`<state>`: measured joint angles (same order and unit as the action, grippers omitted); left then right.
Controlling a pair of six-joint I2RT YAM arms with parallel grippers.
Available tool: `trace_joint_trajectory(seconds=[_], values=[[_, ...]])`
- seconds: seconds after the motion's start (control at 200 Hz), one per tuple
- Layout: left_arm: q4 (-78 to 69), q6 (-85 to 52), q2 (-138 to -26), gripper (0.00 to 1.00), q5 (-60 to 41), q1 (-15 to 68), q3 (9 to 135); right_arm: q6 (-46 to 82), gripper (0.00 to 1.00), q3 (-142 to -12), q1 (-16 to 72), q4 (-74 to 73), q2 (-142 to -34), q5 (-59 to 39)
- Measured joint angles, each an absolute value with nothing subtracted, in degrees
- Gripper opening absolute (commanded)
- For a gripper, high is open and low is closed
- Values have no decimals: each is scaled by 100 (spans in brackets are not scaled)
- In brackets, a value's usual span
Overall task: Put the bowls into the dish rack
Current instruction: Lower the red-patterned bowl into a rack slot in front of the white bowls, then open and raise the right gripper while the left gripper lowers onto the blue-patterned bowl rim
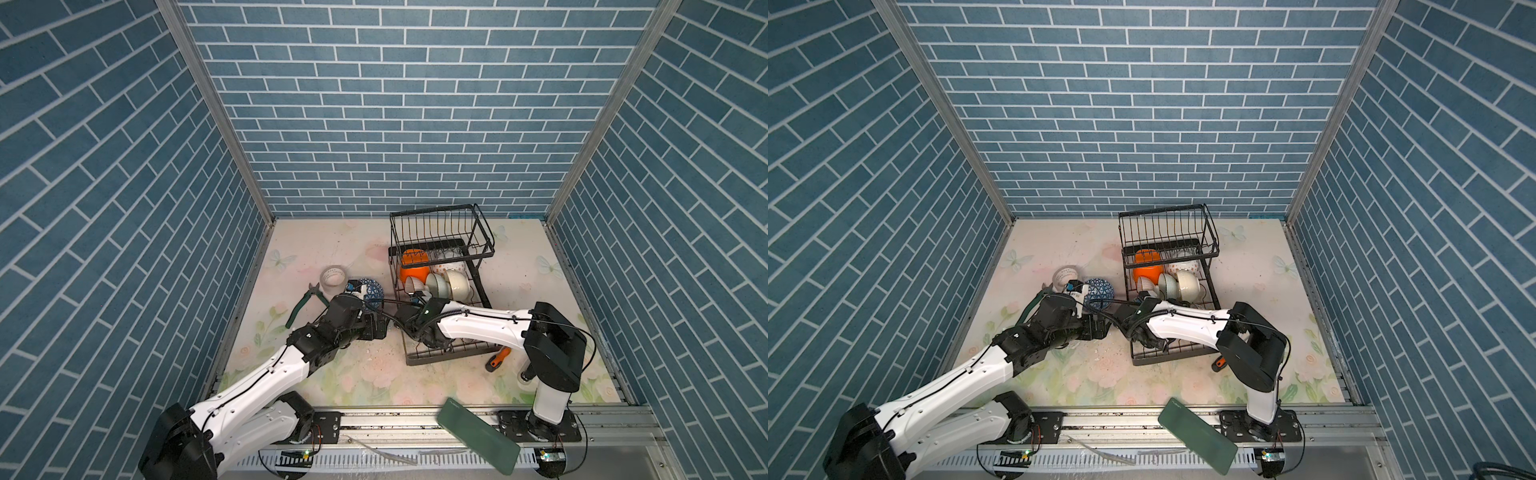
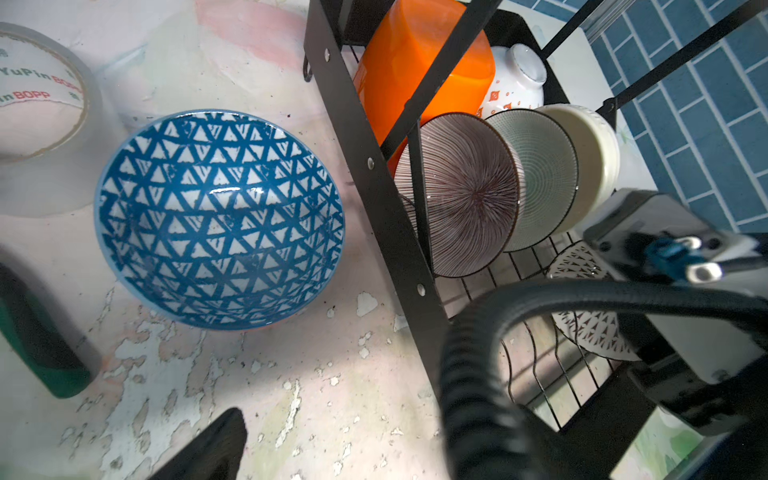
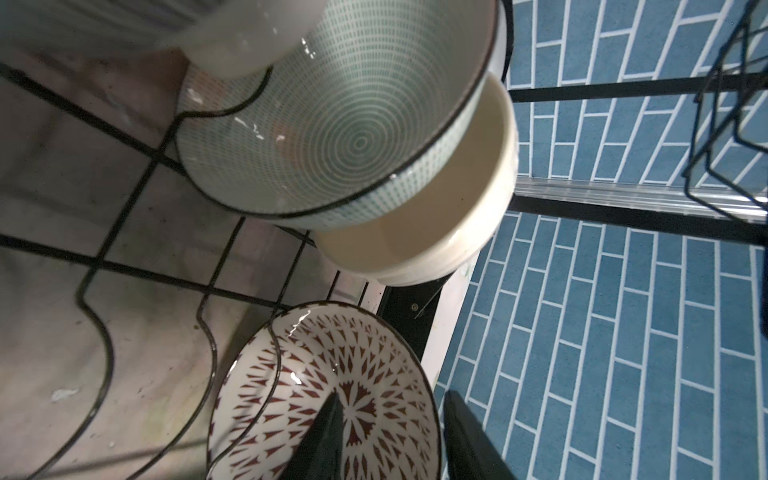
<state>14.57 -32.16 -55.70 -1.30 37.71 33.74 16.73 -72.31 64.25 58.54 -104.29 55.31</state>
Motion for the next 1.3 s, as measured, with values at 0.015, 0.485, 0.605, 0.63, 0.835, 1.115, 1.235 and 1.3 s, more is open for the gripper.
trace_joint_trajectory(seconds=[0.015,0.485,0.605,0.63,0.835,1.115,1.235,1.3], values=[[1474,-3221,-5564,100,-123,3765,3380,1664,46,-7231,6425,5852,-10409,5531],[2043,-3306,-5395,100,130,3535,3684,1673,53,-7218,6425,5625,-9321,5310],[2311,-3328,-5395,100,255,3406,3837,1675,53,-7107,6425,5308,-8862,5004],[2373,-3330,-5400,100,272,3371,3868,1678,53,-7072,6423,5242,-8768,4932],[2932,-3361,-5682,100,344,3004,4338,1824,53,-6744,6337,4595,-8106,4283],[3629,-3168,-6617,91,392,2635,5162,1927,52,-6222,6178,3625,-7227,3485],[3728,-3033,-7043,83,386,2567,5424,1929,52,-6049,6154,3343,-7065,3312],[3774,-2976,-7282,79,379,2521,5544,1927,52,-5959,6147,3236,-7026,3245]])
